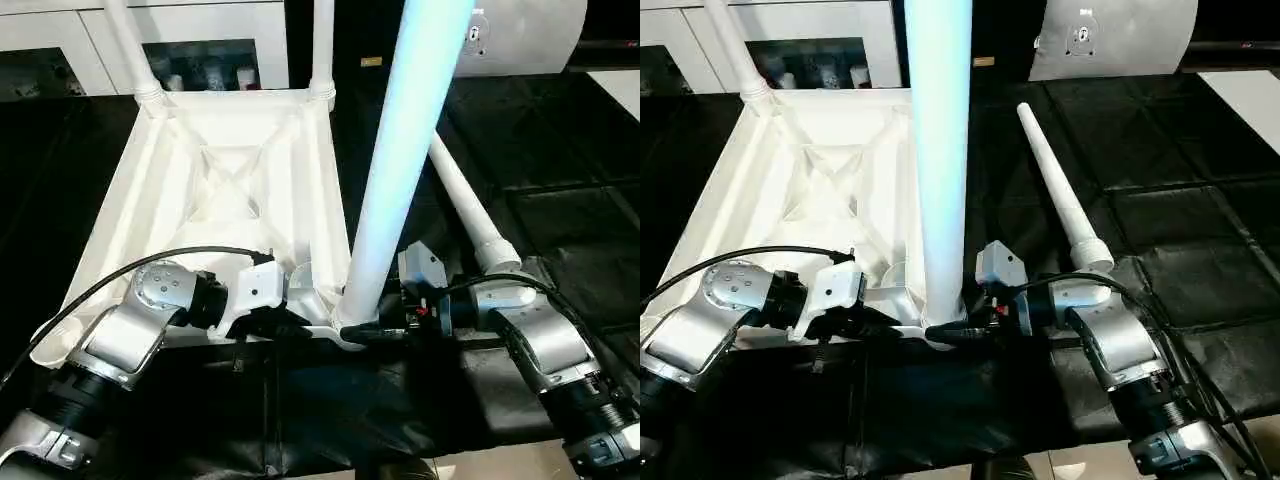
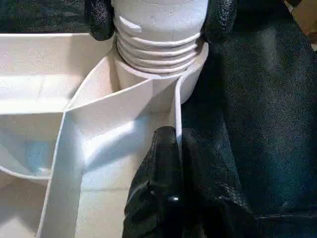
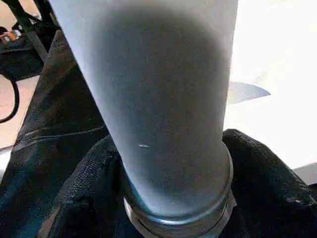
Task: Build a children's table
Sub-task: Rotate leg to tighten
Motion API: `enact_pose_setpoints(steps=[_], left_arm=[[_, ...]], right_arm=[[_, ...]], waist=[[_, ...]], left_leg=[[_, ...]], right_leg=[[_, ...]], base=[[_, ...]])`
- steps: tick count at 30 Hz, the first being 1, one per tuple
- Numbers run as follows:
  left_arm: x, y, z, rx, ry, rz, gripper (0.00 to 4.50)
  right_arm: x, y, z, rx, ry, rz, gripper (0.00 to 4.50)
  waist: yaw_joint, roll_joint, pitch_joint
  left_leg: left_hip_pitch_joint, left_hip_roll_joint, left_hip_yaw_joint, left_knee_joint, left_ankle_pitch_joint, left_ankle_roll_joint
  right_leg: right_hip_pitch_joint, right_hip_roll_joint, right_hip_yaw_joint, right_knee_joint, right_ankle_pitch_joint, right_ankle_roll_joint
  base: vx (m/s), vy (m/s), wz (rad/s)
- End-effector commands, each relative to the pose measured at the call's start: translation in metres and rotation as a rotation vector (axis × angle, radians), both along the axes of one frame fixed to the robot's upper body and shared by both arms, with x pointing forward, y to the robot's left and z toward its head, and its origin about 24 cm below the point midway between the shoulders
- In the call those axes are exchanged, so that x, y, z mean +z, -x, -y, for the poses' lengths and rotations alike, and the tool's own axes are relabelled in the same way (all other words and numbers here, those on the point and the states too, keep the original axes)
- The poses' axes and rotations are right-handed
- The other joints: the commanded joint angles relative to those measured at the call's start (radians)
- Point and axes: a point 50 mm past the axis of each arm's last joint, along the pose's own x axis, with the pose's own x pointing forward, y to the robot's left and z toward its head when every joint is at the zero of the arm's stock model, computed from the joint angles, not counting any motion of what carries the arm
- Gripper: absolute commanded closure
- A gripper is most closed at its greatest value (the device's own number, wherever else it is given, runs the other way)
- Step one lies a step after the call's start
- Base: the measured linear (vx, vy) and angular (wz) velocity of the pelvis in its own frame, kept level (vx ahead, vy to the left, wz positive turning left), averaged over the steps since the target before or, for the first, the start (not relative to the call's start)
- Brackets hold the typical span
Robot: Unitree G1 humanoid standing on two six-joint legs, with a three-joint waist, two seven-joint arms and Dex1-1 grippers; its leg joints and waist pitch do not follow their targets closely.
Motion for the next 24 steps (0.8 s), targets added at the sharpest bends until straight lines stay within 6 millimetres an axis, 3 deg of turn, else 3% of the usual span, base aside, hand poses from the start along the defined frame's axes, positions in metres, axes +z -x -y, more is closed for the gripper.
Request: enact_pose_setpoints(steps=[1,5,7,8,10,11,13,15,16,18,19,21,22,24], left_arm=[[-0.008,0.007,0.004,-0.045,-0.018,-0.057,4.5],[-0.005,0.008,0.007,0.053,0.035,-0.063,4.5],[-0.005,0.01,0.009,0.143,0.042,-0.057,4.5],[-0.005,0.011,0.009,0.167,0.042,-0.055,4.5],[-0.003,0.011,0.014,0.265,0.081,-0.047,4.5],[-0.002,0.012,0.018,0.314,0.099,-0.043,4.5],[-0.003,0.014,0.03,0.424,0.128,-0.028,4.5],[-0.004,0.015,0.042,0.502,0.142,-0.019,4.5],[-0.004,0.016,0.046,0.53,0.147,-0.016,4.5],[-0.003,0.014,0.066,0.647,0.184,-0.005,4.5],[-0.002,0.013,0.073,0.679,0.194,-0.004,4.5],[0.0,0.009,0.083,0.743,0.202,0.013,4.5],[0.002,0.008,0.087,0.754,0.209,0.015,4.5],[0.005,0.006,0.095,0.764,0.22,0.021,4.5]], right_arm=[[-0.004,0.006,-0.004,0.047,-0.01,-0.041,1.75],[-0.006,0.012,-0.009,-0.003,-0.06,-0.087,1.78],[-0.006,0.015,-0.015,-0.076,-0.101,-0.096,1.78],[-0.006,0.016,-0.017,-0.096,-0.111,-0.097,1.78],[-0.01,0.02,-0.027,-0.189,-0.118,-0.1,1.79],[-0.012,0.022,-0.034,-0.244,-0.121,-0.098,1.8],[-0.015,0.026,-0.049,-0.364,-0.147,-0.11,1.8],[-0.017,0.026,-0.059,-0.469,-0.152,-0.126,1.8],[-0.018,0.025,-0.062,-0.509,-0.149,-0.131,1.8],[-0.02,0.021,-0.072,-0.657,-0.156,-0.177,1.8],[-0.02,0.02,-0.076,-0.675,-0.14,-0.17,1.8],[-0.019,0.016,-0.08,-0.708,-0.087,-0.107,1.8],[-0.019,0.014,-0.08,-0.74,-0.103,-0.128,1.45],[-0.018,0.01,-0.078,-0.81,-0.142,-0.165,1.24]], waist=[[-0.006,-0.008,-0.065],[-0.005,-0.008,-0.066],[-0.004,-0.002,-0.064],[-0.006,-0.005,-0.064],[-0.012,-0.006,-0.053],[-0.02,-0.007,-0.046],[-0.034,-0.009,-0.041],[-0.049,-0.012,-0.04],[-0.055,-0.012,-0.032],[-0.07,-0.016,-0.025],[-0.072,-0.02,-0.024],[-0.075,-0.016,-0.022],[-0.076,-0.016,-0.023],[-0.074,-0.011,-0.028]], left_leg=[[-0.001,0.053,-0.008,-0.061,-0.041,0.128],[-0.002,0.056,-0.008,-0.06,-0.031,0.13],[-0.004,0.059,-0.01,-0.06,-0.017,0.127],[-0.005,0.057,-0.01,-0.063,-0.025,0.124],[-0.005,0.055,-0.009,-0.069,-0.073,0.101],[-0.007,0.051,-0.012,-0.075,-0.14,0.066],[-0.011,0.048,-0.017,-0.079,-0.178,0.042],[-0.013,0.044,-0.022,-0.08,-0.191,0.037],[-0.015,0.044,-0.022,-0.083,-0.195,0.035],[-0.005,0.038,-0.021,-0.08,-0.232,0.032],[-0.009,0.032,-0.026,-0.079,-0.24,0.036],[-0.006,0.035,-0.025,-0.08,-0.252,0.04],[-0.004,0.035,-0.025,-0.079,-0.253,0.041],[-0.01,0.037,-0.026,-0.082,-0.225,0.054]], right_leg=[[0.062,-0.082,0.058,-0.049,-0.202,-0.252],[0.063,-0.083,0.059,-0.045,-0.176,-0.262],[0.062,-0.082,0.059,-0.042,-0.145,-0.267],[0.065,-0.082,0.059,-0.046,-0.157,-0.262],[0.06,-0.081,0.059,-0.059,-0.252,-0.242],[0.061,-0.083,0.057,-0.073,-0.39,-0.197],[0.059,-0.082,0.055,-0.083,-0.477,-0.153],[0.057,-0.082,0.054,-0.09,-0.534,-0.118],[0.054,-0.082,0.055,-0.091,-0.546,-0.11],[0.038,-0.078,0.055,-0.108,-0.631,-0.074],[0.041,-0.081,0.052,-0.112,-0.68,-0.05],[0.032,-0.076,0.053,-0.117,-0.679,-0.033],[0.031,-0.075,0.053,-0.116,-0.669,-0.032],[0.037,-0.076,0.054,-0.109,-0.584,-0.047]], base=[[0.0,0.0,0.0],[0.0,0.0,0.0],[0.0,0.0,0.0],[0.0,0.0,0.0],[0.0,0.0,0.0],[0.0,0.0,0.0],[0.0,0.0,0.0],[0.0,0.0,0.0],[0.0,0.0,0.0],[0.0,0.0,0.0],[0.0,0.0,0.0],[0.0,0.0,0.0],[0.0,0.0,0.0],[0.0,0.0,0.0]])
